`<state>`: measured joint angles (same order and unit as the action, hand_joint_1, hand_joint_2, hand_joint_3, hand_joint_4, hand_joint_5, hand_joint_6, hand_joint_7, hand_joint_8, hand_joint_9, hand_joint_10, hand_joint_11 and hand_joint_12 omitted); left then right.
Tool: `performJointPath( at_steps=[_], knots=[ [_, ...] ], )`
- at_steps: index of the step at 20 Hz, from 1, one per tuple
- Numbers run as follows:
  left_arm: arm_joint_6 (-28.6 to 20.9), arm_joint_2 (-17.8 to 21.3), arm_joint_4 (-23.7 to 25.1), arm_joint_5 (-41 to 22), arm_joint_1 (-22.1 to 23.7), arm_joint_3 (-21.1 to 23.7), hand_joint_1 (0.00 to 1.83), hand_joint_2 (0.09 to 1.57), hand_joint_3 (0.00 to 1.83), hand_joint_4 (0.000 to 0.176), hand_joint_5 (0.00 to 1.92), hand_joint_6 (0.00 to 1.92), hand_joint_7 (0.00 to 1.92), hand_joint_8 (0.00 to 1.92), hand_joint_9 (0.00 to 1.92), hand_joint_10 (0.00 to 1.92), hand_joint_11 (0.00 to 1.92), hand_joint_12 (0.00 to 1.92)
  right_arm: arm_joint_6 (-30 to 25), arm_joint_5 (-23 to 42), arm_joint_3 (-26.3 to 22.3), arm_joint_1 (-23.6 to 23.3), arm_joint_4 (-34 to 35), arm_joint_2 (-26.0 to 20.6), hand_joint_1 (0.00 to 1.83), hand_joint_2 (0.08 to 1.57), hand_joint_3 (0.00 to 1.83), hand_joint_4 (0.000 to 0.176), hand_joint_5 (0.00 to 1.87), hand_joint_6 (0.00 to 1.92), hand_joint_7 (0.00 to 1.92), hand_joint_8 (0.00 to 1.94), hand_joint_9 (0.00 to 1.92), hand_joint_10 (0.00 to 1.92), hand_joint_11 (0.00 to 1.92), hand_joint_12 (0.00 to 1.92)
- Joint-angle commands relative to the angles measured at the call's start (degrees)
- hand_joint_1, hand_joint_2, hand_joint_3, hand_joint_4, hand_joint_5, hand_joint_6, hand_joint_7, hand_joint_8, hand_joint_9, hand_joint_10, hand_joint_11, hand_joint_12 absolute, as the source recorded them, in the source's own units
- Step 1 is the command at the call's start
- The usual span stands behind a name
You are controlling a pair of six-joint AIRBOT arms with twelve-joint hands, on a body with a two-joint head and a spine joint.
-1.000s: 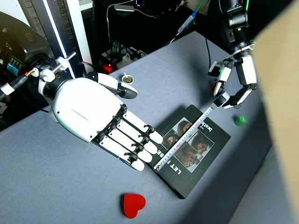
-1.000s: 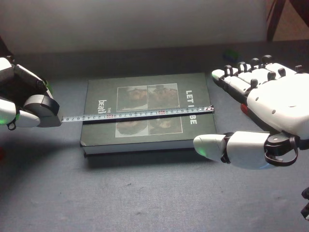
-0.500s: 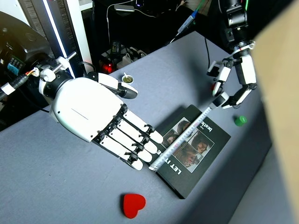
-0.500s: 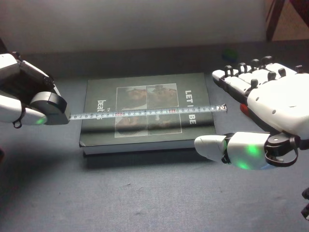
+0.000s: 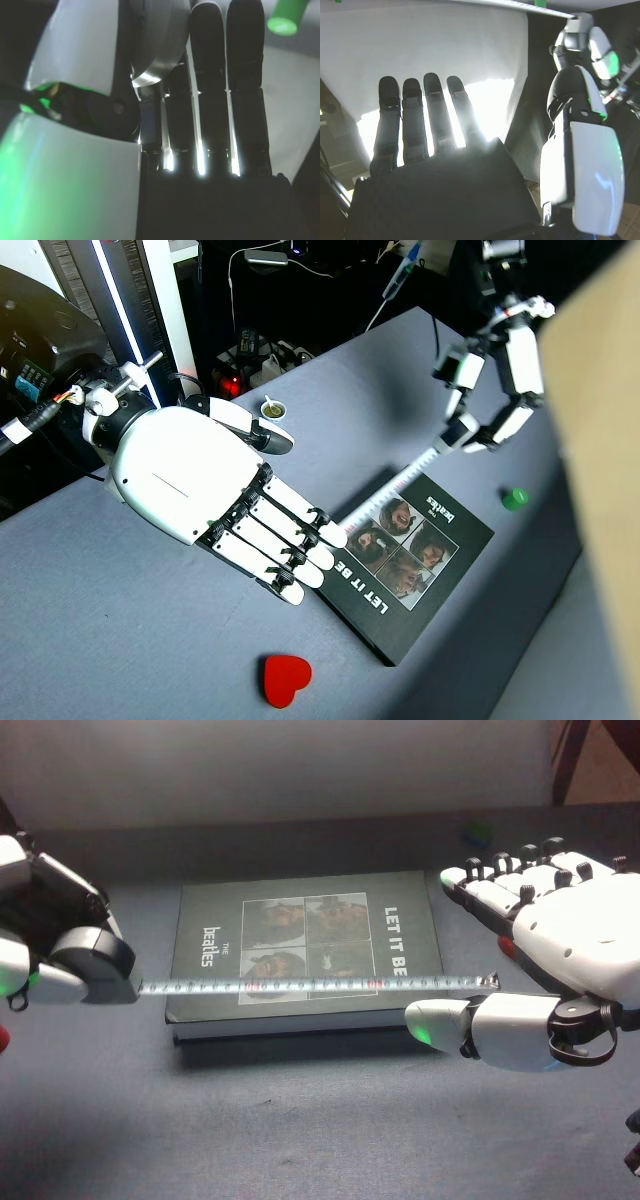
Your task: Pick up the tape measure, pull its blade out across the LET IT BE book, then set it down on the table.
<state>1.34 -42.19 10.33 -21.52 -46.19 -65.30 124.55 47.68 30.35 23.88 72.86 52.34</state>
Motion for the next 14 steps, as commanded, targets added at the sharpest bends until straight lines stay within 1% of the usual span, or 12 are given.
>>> performJointPath(
  at_steps=[1,3,5,7,9,12,14],
  knots=[
    [0.79,0.80,-2.93,-4.83,0.01,0.54,1.39,1.07,0.00,0.000,0.96,0.83,1.19,0.63,1.00,1.08,0.92,0.95,-0.39,2.93,-0.25,-0.28,-3.81,-0.20,0.01,1.03,0.00,0.000,0.01,0.00,0.09,0.00,0.06,0.01,0.00,0.41],
    [4.61,2.11,-8.39,-4.91,-1.36,3.30,1.39,1.07,0.00,0.000,0.95,0.84,1.20,0.62,1.00,1.09,0.90,0.94,-0.40,2.94,-0.25,-0.26,-3.84,-0.20,0.01,1.04,0.00,0.000,0.01,0.00,0.09,0.00,0.06,0.01,0.00,0.39],
    [5.36,3.08,-10.20,-5.54,-3.27,5.46,1.39,1.07,0.00,0.000,0.96,0.83,1.17,0.66,0.99,1.10,0.91,0.95,-0.41,2.97,-0.25,-0.24,-3.88,-0.20,0.01,1.04,0.00,0.000,0.01,0.00,0.09,0.00,0.06,0.01,0.00,0.46],
    [6.23,3.26,-11.83,-6.46,-5.83,6.98,1.39,1.07,0.00,0.000,0.96,0.83,1.16,0.68,1.00,1.09,0.91,0.95,-0.43,2.97,-0.25,-0.22,-3.90,-0.20,0.01,1.04,0.00,0.000,0.01,0.00,0.09,0.00,0.07,0.01,0.00,0.47],
    [8.68,2.54,-15.71,-8.73,-9.07,7.85,1.39,1.07,0.00,0.000,0.96,0.84,1.16,0.67,1.00,1.09,0.91,0.94,-0.43,2.96,-0.25,-0.19,-4.00,-0.20,0.01,1.04,0.00,0.000,0.01,0.00,0.09,0.00,0.07,0.01,0.00,0.47],
    [8.75,0.81,-17.78,-11.26,-12.96,7.82,1.39,1.07,0.00,0.000,0.94,0.86,1.18,0.65,0.99,1.10,0.91,0.94,-0.44,2.92,-0.26,-0.19,-4.06,-0.19,0.05,1.03,0.00,0.000,0.02,0.00,0.09,0.00,0.07,0.00,0.00,0.48],
    [8.75,-0.24,-17.93,-12.42,-14.21,7.31,1.39,1.07,0.00,0.000,0.95,0.84,1.18,0.66,1.00,1.09,0.93,0.95,-0.45,2.92,-0.26,-0.18,-4.07,-0.19,0.05,1.03,0.00,0.000,0.02,0.00,0.09,0.00,0.07,0.00,0.00,0.48]
  ],
)
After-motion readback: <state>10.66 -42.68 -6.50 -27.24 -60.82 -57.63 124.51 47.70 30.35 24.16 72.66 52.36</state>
